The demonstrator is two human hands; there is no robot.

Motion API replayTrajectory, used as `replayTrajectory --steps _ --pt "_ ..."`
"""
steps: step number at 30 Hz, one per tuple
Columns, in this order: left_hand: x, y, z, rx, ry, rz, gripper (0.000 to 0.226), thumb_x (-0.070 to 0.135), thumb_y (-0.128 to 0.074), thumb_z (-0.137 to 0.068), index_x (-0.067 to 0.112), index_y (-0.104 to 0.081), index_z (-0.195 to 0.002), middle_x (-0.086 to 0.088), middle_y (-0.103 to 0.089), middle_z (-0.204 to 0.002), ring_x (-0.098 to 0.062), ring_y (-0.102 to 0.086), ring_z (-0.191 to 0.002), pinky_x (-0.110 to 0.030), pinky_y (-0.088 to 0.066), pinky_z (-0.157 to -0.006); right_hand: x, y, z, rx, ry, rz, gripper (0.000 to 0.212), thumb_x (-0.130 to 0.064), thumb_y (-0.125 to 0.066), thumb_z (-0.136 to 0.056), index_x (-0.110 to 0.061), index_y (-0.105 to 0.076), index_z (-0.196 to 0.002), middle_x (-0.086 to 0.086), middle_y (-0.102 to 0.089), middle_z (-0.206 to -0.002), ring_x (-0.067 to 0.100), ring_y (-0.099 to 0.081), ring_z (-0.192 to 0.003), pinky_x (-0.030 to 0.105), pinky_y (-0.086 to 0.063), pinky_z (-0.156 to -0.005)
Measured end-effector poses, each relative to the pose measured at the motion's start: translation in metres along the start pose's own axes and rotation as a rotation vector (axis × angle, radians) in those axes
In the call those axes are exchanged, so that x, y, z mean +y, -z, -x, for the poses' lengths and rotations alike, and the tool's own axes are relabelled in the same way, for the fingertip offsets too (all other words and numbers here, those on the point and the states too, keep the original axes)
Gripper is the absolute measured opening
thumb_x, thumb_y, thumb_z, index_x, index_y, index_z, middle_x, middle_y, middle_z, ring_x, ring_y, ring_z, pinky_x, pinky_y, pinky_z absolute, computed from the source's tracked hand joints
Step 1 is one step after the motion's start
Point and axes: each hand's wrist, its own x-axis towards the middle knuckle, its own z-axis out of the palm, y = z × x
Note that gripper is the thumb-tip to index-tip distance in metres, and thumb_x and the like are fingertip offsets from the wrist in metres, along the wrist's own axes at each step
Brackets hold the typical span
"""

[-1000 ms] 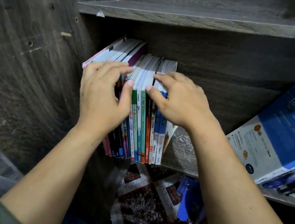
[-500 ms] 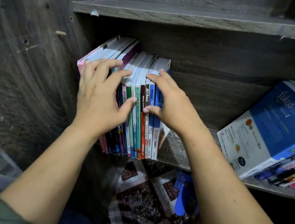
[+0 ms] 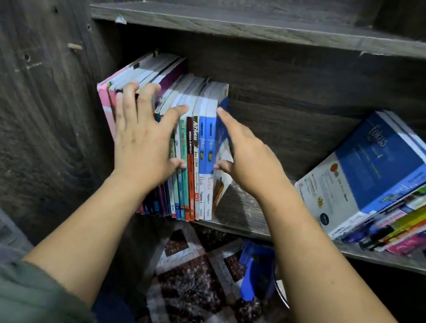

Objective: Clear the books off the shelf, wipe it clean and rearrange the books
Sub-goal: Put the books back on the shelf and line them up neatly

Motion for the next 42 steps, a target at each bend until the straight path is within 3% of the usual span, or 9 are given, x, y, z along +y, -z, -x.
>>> replayTrajectory --steps 6,11,15,21,24,29,34,38,42 --pt "0.018 0.001 0.001 0.036 -0.078 0.059 0.088 0.051 -0.08 -0.062 0.018 -0.047 -0.136 -0.016 -0.031 -0.148 -0.039 -0.005 -0.145 -0.057 0.005 -0.115 0.034 0.052 0.037 0.115 -0.117 0.23 0.053 -0.036 -0.065 -0.088 -0.025 -0.049 -0.137 0.004 -0.05 -0.136 0.028 -0.049 -0.122 0.042 -0.046 -0.095" --pt "0.05 -0.005 0.0 -0.046 -0.123 0.059 0.087 0.048 -0.073 -0.073 0.009 -0.036 -0.142 -0.013 -0.038 -0.144 -0.033 -0.028 -0.139 -0.056 -0.01 -0.116 0.078 0.082 0.078 0.207 -0.276 0.434 0.052 -0.037 -0.067 -0.085 -0.023 -0.054 -0.134 0.008 -0.047 -0.142 0.032 -0.033 -0.136 0.046 -0.027 -0.11" --pt "0.057 -0.007 -0.001 -0.022 -0.084 0.103 0.082 0.044 -0.072 -0.075 0.008 -0.037 -0.14 -0.014 -0.04 -0.141 -0.032 -0.034 -0.133 -0.054 -0.015 -0.116 0.108 0.095 0.1 0.338 -0.443 0.549 0.063 -0.035 -0.07 -0.081 -0.021 -0.049 -0.139 0.016 -0.035 -0.15 0.041 -0.021 -0.141 0.055 -0.015 -0.114" --pt "0.062 -0.007 -0.003 -0.019 -0.044 0.101 0.088 0.043 -0.079 -0.068 0.008 -0.039 -0.139 -0.013 -0.043 -0.137 -0.032 -0.036 -0.131 -0.051 -0.017 -0.115 0.138 0.101 0.114 0.378 -0.694 0.226 0.077 -0.035 -0.066 -0.086 -0.024 -0.024 -0.15 0.024 -0.018 -0.154 0.044 -0.02 -0.139 0.051 -0.022 -0.115" --pt "0.062 -0.009 -0.003 -0.017 -0.051 0.077 0.094 0.04 -0.084 -0.063 0.007 -0.039 -0.138 -0.014 -0.043 -0.135 -0.032 -0.036 -0.129 -0.051 -0.019 -0.114 0.142 0.097 0.113 0.407 -0.689 0.052 0.072 -0.033 -0.068 -0.086 -0.024 -0.029 -0.146 0.019 -0.028 -0.145 0.04 -0.038 -0.129 0.048 -0.037 -0.106" --pt "0.062 -0.01 -0.003 -0.014 -0.058 0.061 0.099 0.038 -0.089 -0.056 0.008 -0.039 -0.137 -0.014 -0.044 -0.134 -0.033 -0.038 -0.128 -0.052 -0.021 -0.111 0.134 0.094 0.103 0.546 -0.683 -0.022 0.061 -0.02 -0.072 -0.083 -0.021 -0.042 -0.136 0.013 -0.037 -0.135 0.033 -0.048 -0.118 0.035 -0.04 -0.096" --pt "0.056 -0.01 -0.005 -0.018 -0.091 0.038 0.101 0.034 -0.091 -0.053 0.007 -0.04 -0.136 -0.015 -0.045 -0.131 -0.035 -0.042 -0.122 -0.051 -0.028 -0.105 0.12 0.076 0.092 0.722 -0.627 -0.126 0.083 -0.024 -0.077 -0.075 -0.02 -0.027 -0.142 0.008 -0.045 -0.136 0.024 -0.047 -0.122 0.035 -0.041 -0.1" --pt "0.049 -0.01 -0.006 -0.004 -0.106 0.09 0.089 0.021 -0.088 -0.06 0.009 -0.043 -0.137 -0.014 -0.047 -0.133 -0.034 -0.043 -0.124 -0.047 -0.029 -0.106 0.119 0.056 0.076 0.68 -0.79 -0.298 0.058 -0.034 -0.072 -0.079 -0.016 -0.042 -0.124 0.005 -0.059 -0.098 0.029 -0.061 -0.095 0.03 -0.045 -0.076" --pt "0.041 -0.009 -0.009 -0.011 -0.063 0.159 0.08 0.02 -0.085 -0.068 0.014 -0.046 -0.138 -0.007 -0.05 -0.134 -0.029 -0.045 -0.124 -0.043 -0.033 -0.108 0.109 0.038 0.07 0.749 -0.76 -0.221 0.04 -0.034 -0.068 -0.08 -0.01 -0.047 -0.104 0.003 -0.053 -0.083 0.035 -0.06 -0.084 0.035 -0.046 -0.072"
